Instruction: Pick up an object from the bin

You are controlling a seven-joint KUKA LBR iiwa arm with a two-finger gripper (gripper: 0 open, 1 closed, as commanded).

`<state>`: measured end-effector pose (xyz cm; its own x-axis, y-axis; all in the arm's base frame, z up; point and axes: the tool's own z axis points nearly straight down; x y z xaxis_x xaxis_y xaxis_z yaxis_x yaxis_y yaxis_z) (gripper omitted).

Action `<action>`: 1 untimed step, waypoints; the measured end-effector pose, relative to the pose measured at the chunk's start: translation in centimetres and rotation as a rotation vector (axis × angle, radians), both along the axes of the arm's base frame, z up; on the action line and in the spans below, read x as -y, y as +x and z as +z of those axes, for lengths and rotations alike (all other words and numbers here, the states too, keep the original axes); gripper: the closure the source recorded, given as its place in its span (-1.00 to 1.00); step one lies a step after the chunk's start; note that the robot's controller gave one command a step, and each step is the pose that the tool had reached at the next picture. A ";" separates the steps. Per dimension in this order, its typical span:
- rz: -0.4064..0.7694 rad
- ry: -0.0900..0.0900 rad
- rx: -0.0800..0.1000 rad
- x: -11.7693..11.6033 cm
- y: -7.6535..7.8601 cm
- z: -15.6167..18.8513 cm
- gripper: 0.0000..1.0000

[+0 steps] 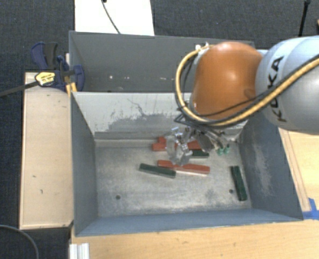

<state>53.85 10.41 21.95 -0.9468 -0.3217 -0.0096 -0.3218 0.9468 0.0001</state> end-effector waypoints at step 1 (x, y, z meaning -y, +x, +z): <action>-0.337 -0.001 -0.010 -0.7 0.6 -3.0 1.00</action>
Offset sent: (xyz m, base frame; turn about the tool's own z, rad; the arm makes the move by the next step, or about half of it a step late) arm 0.0057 0.0065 -0.0297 0.3373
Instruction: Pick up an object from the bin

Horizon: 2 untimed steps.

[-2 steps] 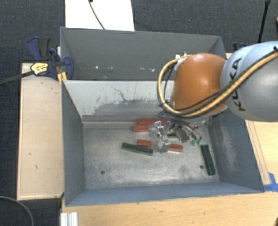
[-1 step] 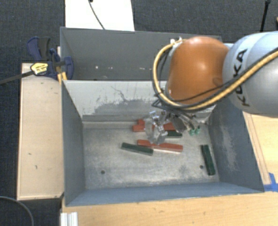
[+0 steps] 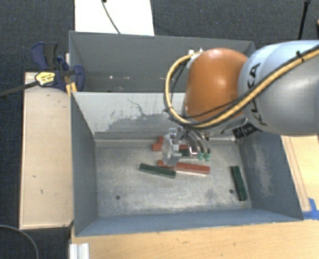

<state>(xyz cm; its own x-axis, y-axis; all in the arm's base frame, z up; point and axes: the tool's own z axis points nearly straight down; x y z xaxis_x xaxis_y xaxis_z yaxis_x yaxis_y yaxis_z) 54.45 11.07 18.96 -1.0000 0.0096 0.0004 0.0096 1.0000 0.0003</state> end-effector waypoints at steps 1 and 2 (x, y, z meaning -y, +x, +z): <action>0.071 -0.001 0.000 3.6 -0.3 -2.0 1.00; 0.073 0.000 0.002 3.4 -0.2 -1.9 -1.00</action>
Offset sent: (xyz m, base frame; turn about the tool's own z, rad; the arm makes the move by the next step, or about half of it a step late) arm -0.0031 -0.0339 -0.0195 -0.0733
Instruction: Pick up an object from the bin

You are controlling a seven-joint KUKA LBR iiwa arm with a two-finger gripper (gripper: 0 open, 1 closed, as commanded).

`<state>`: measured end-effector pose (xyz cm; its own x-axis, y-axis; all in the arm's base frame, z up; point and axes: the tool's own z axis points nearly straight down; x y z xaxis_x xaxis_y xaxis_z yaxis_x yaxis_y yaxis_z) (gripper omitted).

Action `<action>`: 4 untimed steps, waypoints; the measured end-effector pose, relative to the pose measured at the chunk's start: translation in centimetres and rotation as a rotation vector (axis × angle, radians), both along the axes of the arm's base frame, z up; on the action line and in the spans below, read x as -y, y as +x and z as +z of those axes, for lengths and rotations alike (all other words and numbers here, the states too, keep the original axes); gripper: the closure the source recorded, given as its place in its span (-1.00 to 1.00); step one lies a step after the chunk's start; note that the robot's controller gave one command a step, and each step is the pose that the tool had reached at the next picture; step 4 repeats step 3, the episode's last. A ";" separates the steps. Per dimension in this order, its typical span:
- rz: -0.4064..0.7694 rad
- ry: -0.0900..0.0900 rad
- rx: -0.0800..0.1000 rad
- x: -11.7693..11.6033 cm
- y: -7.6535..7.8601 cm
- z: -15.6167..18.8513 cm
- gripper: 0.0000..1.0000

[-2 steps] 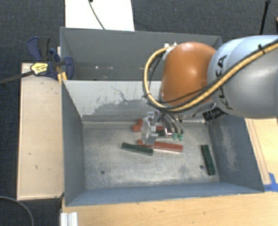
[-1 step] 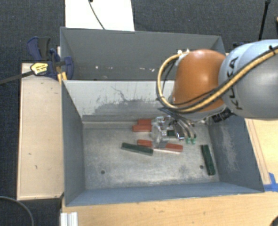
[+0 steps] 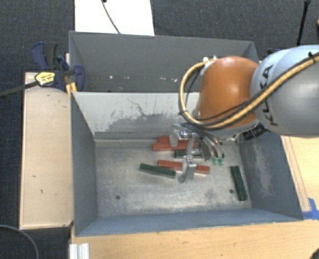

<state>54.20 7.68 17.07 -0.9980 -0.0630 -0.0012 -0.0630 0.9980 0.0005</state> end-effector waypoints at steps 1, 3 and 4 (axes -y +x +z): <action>0.246 0.000 -0.004 -2.4 -0.5 -10.3 -1.00; 0.276 0.001 0.012 -5.6 2.2 6.4 1.00; 0.276 0.001 0.012 -5.6 2.2 6.4 1.00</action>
Offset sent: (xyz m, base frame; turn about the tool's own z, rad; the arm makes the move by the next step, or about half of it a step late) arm -0.0041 0.0238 -0.1007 -0.2452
